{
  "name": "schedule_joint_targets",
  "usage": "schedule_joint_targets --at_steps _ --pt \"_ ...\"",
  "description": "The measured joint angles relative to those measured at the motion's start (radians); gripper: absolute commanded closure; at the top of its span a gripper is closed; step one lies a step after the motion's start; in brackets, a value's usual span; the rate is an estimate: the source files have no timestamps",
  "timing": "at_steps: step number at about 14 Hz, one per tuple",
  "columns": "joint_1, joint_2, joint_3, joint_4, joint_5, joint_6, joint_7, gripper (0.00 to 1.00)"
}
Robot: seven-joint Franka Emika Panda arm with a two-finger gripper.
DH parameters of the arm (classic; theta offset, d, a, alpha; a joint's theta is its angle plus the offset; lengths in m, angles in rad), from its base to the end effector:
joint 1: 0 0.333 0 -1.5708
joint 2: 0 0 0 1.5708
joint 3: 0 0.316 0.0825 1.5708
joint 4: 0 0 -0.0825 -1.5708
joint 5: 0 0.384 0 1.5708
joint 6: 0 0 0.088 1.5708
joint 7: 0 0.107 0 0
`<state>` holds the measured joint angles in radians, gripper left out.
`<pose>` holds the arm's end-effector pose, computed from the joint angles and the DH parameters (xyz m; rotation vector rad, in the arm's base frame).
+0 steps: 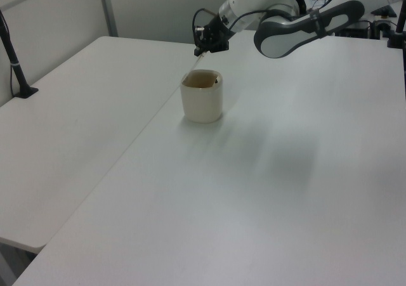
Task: Close the trash bin
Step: 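Press the lid down flat onto the bin opening with the gripper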
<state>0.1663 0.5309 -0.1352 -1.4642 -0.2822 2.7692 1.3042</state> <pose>0.7496 0.0583 0.4662 -2.3373 1.2842 -1.0738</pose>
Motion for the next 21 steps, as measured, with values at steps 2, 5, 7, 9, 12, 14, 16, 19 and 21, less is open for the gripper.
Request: schedule_joint_targets --at_steps 2,5,7,9,12,14,16,19,21 --pt "0.0 -0.002 0.003 -0.028 0.0 0.0 -0.023 1.0" --pt "0.0 -0.006 0.005 -0.059 -0.001 0.0 -0.083 1.0" --pt "0.0 -0.01 0.014 -0.077 -0.001 -0.002 -0.116 1.0" --pt "0.0 -0.021 0.025 -0.098 -0.001 -0.012 -0.148 1.0" --pt "-0.001 -0.035 0.035 -0.125 -0.001 -0.016 -0.175 1.0" --pt "-0.002 -0.04 0.035 -0.14 -0.001 -0.017 -0.187 1.0" --pt "-0.004 -0.042 0.035 -0.152 -0.001 -0.017 -0.19 1.0" --pt "-0.007 -0.047 0.035 -0.159 -0.001 -0.017 -0.191 1.0" --pt "-0.009 -0.047 0.035 -0.165 -0.001 -0.017 -0.191 1.0"
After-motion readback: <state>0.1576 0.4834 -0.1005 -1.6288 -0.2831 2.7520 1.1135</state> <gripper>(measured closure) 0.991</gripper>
